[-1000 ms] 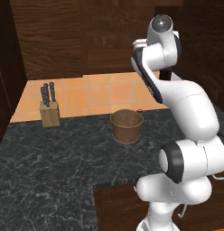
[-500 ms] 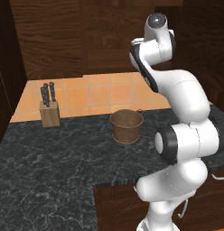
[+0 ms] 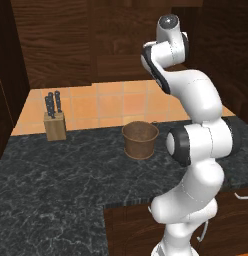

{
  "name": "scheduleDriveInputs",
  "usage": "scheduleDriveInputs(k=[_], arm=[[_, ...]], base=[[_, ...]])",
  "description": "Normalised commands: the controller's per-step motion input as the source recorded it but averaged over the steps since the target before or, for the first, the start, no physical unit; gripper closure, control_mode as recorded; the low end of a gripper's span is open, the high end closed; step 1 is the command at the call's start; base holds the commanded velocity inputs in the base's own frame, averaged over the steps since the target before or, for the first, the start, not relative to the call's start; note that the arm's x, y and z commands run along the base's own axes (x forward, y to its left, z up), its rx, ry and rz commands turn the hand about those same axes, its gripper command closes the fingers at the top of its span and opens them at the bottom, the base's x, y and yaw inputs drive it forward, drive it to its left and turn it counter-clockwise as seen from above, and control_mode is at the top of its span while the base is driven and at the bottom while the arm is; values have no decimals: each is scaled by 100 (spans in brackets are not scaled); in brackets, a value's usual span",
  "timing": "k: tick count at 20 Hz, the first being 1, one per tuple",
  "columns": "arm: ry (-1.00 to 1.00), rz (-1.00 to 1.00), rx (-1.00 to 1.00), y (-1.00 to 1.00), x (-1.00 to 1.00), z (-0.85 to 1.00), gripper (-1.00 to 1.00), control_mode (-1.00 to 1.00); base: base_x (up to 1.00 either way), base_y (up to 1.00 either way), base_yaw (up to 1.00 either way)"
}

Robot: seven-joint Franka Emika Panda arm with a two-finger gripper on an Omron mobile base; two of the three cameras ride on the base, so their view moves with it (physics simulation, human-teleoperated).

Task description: Open the cabinet, pick up the bread from the cabinet and place it in the basket. Then move the basket to the dining counter.

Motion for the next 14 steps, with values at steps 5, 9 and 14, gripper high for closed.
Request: scheduleDriveInputs(k=[5, 9, 14], arm=[[0, 0, 0, -2, 42, -12, -100, -100], [0, 0, 0, -1, 28, -17, -100, -100], [0, 0, 0, -3, 26, -21, -100, -100]], base=[[0, 0, 0], [0, 0, 0], [0, 0, 0]])
